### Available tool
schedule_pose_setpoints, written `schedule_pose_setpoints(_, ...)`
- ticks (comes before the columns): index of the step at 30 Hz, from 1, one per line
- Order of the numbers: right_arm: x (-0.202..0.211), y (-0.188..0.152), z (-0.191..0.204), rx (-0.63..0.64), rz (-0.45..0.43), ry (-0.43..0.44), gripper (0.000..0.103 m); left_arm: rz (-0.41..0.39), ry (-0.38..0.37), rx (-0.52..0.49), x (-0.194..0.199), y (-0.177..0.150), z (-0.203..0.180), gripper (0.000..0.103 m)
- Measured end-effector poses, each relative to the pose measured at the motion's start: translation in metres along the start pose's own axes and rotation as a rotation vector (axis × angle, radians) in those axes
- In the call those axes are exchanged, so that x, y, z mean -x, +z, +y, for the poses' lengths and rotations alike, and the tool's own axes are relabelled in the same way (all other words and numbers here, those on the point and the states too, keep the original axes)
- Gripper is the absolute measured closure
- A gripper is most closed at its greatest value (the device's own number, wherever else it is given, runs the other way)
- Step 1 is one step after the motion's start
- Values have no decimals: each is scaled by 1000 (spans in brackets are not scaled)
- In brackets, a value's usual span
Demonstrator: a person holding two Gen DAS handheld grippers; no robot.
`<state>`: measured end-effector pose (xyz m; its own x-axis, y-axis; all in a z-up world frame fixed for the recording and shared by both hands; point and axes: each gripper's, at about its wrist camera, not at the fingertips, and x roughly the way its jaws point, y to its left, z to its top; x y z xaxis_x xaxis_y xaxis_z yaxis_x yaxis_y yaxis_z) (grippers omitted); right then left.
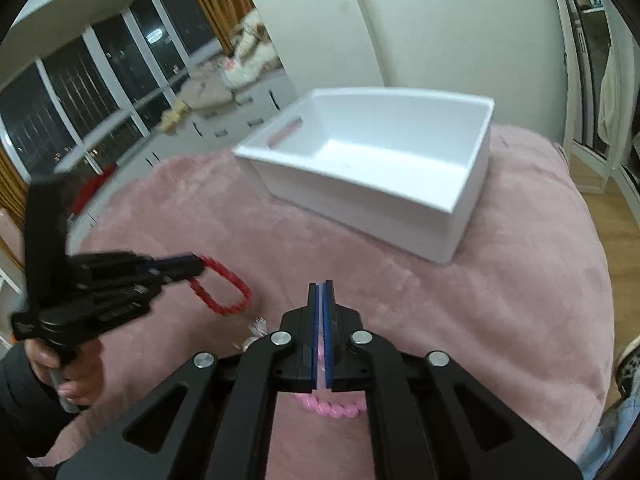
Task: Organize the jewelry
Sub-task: 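Lift both held bracelets and carry them toward the white box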
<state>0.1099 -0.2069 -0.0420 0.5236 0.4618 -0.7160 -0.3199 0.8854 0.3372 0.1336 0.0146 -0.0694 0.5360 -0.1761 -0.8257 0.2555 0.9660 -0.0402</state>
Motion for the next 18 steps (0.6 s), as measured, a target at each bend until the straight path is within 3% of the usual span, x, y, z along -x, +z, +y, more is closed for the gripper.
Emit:
schedule_pose_setpoints(1, -4, -1, -2, -6, 16, -14, 97, 2, -2, 0, 0, -1, 0, 88)
schedule_pose_setpoints(2, -8, -3, -3, -8, 35, -27, 84, 4, -3, 1, -1, -1, -1, 88)
schedule_pose_setpoints(3, -15, -6, -6, -14, 73, -41, 50, 8, -4, 2, -3, -2, -1, 88)
schedule_pose_setpoints(4, -21, -9, -8, -23, 98, -51, 39, 16, -6, 3, -5, -3, -2, 88)
schedule_pose_setpoints(8, -54, -24, -8, 7, 250, -91, 44, 25, -6, -1, -9, -8, -5, 88)
schedule_pose_setpoints(11, -78, -37, -7, 38, 354, -109, 68, 32, -19, 1, -11, -11, -7, 88)
schedule_pose_setpoints(14, -79, -38, 1, 44, 350, -24, 91, 32, -24, 1, -10, -12, -8, 88)
schedule_pose_setpoints(18, -60, -29, 0, -3, 252, 50, 91, 20, -29, 4, -4, -11, -7, 88)
